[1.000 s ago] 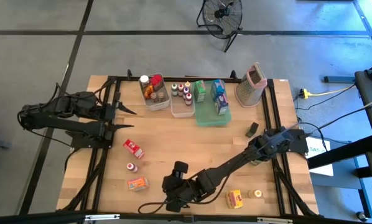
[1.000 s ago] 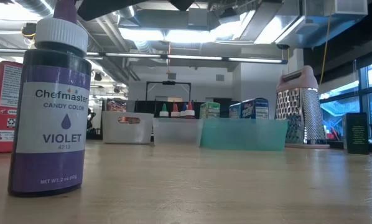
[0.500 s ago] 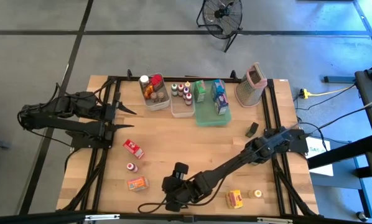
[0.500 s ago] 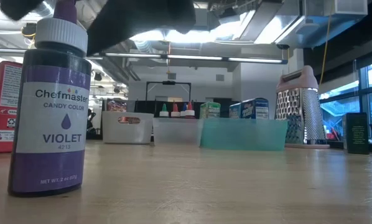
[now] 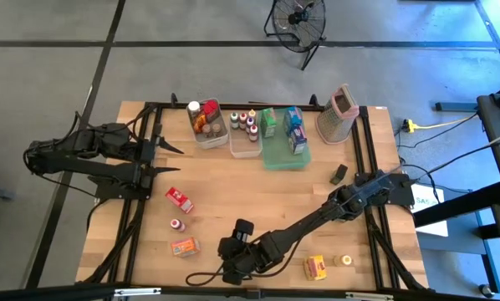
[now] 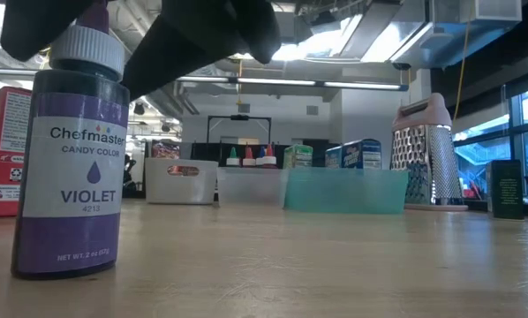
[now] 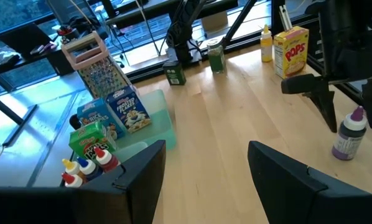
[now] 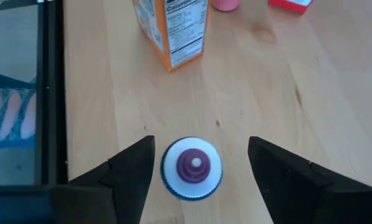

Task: Pick & Place Kitchen Items
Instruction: Put the violet food coloring bottle into the transparent bin

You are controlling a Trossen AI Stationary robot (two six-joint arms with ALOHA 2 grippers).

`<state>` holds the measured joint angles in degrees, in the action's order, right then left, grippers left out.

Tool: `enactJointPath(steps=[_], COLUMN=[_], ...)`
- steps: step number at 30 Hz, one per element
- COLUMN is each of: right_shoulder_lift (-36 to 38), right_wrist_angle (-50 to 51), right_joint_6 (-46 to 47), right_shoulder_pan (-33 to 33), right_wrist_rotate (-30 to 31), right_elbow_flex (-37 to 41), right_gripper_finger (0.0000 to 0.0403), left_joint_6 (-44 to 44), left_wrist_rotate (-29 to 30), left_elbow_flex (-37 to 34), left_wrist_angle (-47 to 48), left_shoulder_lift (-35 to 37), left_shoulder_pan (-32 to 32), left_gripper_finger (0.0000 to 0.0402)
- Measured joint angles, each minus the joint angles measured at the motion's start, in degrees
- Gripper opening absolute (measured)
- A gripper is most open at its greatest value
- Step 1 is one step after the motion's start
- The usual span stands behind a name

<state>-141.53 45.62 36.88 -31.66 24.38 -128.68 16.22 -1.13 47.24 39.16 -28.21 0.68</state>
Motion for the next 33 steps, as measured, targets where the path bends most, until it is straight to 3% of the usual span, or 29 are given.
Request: enactJointPath(steps=[6, 18, 33], right_shoulder_lift=[0.02, 0.1, 0.81], right_wrist_angle=[0.01, 0.05, 0.88], right_joint_6=[1.29, 1.29, 2.78], right_shoulder_pan=[0.0, 0.02, -0.22], right_wrist_rotate=[-1.05, -2.33, 1.14], right_elbow_flex=[0.0, 0.0, 0.0], right_gripper_finger=[0.0228, 0.012, 0.0118], left_joint_6=[0.0, -0.01, -2.06], left_wrist_rotate=[0.0, 0.0, -0.02], left_elbow_flex=[0.0, 0.0, 0.0], left_wrist_angle=[0.0, 0.0, 0.0], left_shoulder_lift=[-0.02, -0.02, -0.07], left_shoulder_pan=[0.01, 0.0, 0.01], left_gripper_finger=[0.0224, 0.0224, 0.0224])
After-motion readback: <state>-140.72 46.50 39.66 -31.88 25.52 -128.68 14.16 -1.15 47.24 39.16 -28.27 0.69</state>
